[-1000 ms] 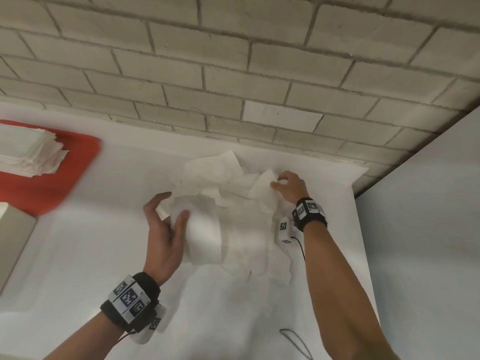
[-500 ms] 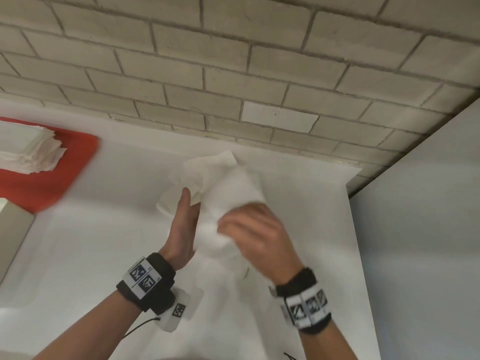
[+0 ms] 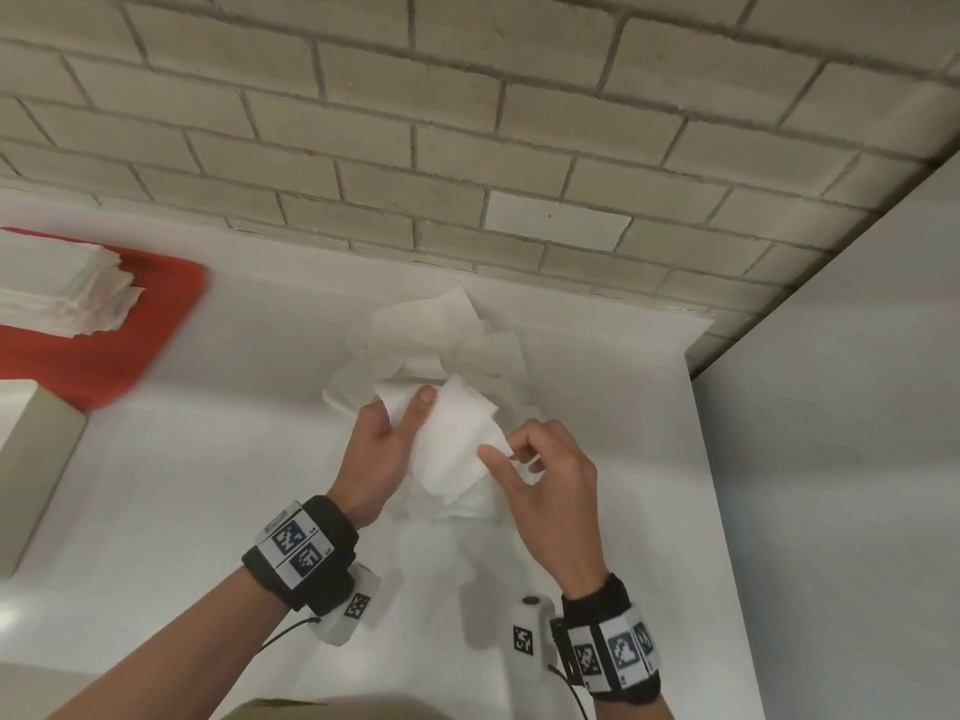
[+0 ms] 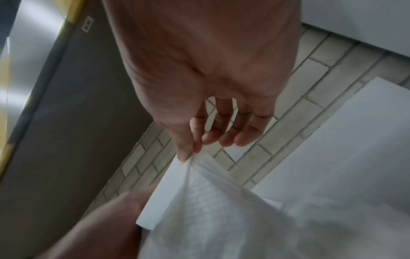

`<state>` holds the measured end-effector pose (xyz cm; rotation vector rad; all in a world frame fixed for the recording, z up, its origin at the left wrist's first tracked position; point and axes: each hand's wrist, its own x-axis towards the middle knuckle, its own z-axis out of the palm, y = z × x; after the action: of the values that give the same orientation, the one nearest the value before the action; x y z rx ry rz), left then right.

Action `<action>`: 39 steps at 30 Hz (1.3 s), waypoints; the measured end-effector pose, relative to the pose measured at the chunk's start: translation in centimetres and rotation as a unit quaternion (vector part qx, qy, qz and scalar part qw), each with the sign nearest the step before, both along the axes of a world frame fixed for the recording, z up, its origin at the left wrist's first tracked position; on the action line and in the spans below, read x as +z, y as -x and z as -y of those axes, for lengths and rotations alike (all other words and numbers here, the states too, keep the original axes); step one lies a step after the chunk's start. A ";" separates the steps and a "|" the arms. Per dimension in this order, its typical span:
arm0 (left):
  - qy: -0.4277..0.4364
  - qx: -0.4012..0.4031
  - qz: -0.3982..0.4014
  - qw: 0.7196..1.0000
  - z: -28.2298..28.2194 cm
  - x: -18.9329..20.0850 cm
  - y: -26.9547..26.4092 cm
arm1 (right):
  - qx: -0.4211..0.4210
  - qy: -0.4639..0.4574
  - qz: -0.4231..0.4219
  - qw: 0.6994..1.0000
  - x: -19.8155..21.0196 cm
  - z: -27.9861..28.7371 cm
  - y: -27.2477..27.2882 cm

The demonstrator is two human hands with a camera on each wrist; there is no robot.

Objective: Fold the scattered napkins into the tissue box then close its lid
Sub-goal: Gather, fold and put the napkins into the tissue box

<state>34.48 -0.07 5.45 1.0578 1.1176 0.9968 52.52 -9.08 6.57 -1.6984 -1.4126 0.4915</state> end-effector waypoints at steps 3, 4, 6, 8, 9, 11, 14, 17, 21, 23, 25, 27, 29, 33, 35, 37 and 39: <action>0.043 0.040 0.004 0.998 -0.1 -0.6 1.2 | -0.010 0.020 -0.071 0.997 1.2 0.0 -1.0; 0.048 0.050 -0.004 0.998 -0.1 -0.7 1.6 | -0.012 0.044 -0.114 0.992 1.6 -0.1 -1.5; 0.058 0.063 -0.030 0.996 -0.1 -1.1 2.8 | -0.017 0.076 -0.240 0.968 2.8 -0.7 -1.6; 0.072 0.057 -0.044 0.995 0.3 -1.5 4.1 | -0.027 0.065 -0.303 0.950 4.0 -2.3 -0.5; 0.078 0.050 -0.049 0.995 0.5 -1.8 4.6 | -0.032 0.046 -0.304 0.951 4.7 -3.5 0.4; 0.088 0.018 -0.063 0.994 1.1 -2.1 5.6 | -0.012 0.006 -0.301 0.953 6.7 -5.7 3.1; 0.133 -0.016 -0.059 0.989 1.5 -3.2 7.4 | 0.021 -0.056 -0.356 0.932 9.9 -7.4 7.3; 0.216 -0.036 -0.005 0.976 1.1 -4.3 9.8 | 0.045 -0.078 -0.379 0.921 11.2 -5.3 10.8; 0.184 -0.041 0.081 0.979 1.4 0.3 11.9 | 0.044 0.043 -0.345 0.937 7.8 0.6 15.3; 0.189 -0.057 0.113 0.974 1.6 1.6 13.4 | 0.021 0.102 -0.305 0.947 5.7 3.2 17.5; 0.202 -0.088 0.132 0.966 1.8 2.2 15.0 | -0.002 0.131 -0.279 0.951 4.7 5.2 19.5; 0.178 -0.107 0.115 0.971 2.5 2.4 16.3 | -0.017 0.135 -0.267 0.954 4.6 6.6 21.5; 0.117 -0.094 0.058 0.987 3.3 2.1 17.1 | -0.021 0.133 -0.248 0.959 4.6 8.0 23.2; 0.073 -0.075 0.035 0.994 4.7 1.4 18.8 | -0.013 0.157 -0.212 0.965 4.5 10.7 25.3; 0.053 -0.093 0.030 0.994 5.5 1.4 19.6 | -0.001 0.157 -0.147 0.977 4.0 11.6 25.3; 0.014 -0.120 0.009 0.993 6.4 1.4 20.5 | -0.025 0.135 -0.086 0.987 3.8 12.2 25.1; -0.052 -0.165 -0.030 0.984 7.3 1.2 21.8 | -0.098 0.080 -0.028 0.992 4.8 12.2 24.4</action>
<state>12.71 -7.37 6.70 1.3163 0.9067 0.7682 28.11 -21.24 11.32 -1.9140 -1.1779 0.5494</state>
